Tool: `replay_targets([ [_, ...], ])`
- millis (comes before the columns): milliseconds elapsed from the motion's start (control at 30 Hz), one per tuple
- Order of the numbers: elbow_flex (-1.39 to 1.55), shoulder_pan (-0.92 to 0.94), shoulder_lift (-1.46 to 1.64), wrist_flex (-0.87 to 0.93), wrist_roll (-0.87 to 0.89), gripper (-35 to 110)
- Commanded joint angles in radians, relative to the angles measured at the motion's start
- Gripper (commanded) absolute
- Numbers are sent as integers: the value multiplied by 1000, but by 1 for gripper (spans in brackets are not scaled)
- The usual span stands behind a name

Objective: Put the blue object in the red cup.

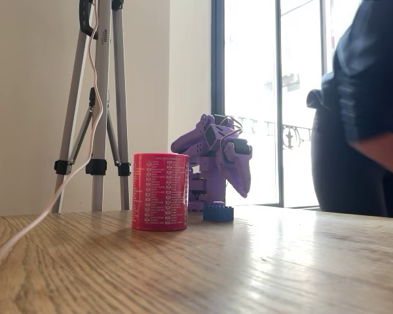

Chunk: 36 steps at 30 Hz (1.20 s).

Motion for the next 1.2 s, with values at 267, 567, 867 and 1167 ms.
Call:
replay_targets([
  [267, -14, -20, -3, 5, -18, 0],
  [567, -78, -2, -87, -18, 236, 18],
  [867, -712, 75, -704, 92, 95, 0],
  [1167, -1351, 104, -1227, 472, -153, 0],
])
